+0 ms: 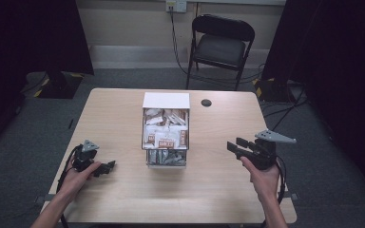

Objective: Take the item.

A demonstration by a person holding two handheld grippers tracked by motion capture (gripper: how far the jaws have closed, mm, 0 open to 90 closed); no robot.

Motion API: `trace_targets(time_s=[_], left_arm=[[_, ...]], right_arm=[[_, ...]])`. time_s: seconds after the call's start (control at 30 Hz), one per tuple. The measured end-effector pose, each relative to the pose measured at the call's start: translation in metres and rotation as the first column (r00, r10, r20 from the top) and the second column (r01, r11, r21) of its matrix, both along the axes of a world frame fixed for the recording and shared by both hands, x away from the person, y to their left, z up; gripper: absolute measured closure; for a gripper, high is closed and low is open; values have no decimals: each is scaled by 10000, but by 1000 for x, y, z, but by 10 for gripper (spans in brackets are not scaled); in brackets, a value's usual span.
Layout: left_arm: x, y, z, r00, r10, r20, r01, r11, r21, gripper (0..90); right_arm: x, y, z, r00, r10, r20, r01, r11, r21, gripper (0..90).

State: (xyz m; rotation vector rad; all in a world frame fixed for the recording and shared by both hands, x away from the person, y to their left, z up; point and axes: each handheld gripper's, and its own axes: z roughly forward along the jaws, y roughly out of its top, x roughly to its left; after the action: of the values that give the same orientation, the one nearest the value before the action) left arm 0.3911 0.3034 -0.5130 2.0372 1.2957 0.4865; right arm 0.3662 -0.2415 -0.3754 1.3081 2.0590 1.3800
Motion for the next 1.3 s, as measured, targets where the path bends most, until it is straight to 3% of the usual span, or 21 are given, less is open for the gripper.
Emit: trace_targets(time_s=[0.37, 0.4, 0.83, 1.3], left_arm=[[0, 0, 0, 10000, -45, -21, 45, 10000, 33, 0], [0, 0, 0, 10000, -14, -3, 14, 10000, -7, 0], [0, 0, 0, 10000, -35, -17, 35, 10000, 39, 0], [0, 0, 0, 10000, -49, -21, 49, 10000, 34, 0]], right_arm=[[3, 17, 18, 9978, 431, 503, -446, 9986, 290, 517], [3, 20, 20, 9964, 561, 631, -594, 9969, 516, 516], [6, 40, 39, 9886, 1084, 1047, -1159, 9909, 689, 532], [6, 69, 57, 9655, 2241, 1324, -2353, 9690, 756, 554]])
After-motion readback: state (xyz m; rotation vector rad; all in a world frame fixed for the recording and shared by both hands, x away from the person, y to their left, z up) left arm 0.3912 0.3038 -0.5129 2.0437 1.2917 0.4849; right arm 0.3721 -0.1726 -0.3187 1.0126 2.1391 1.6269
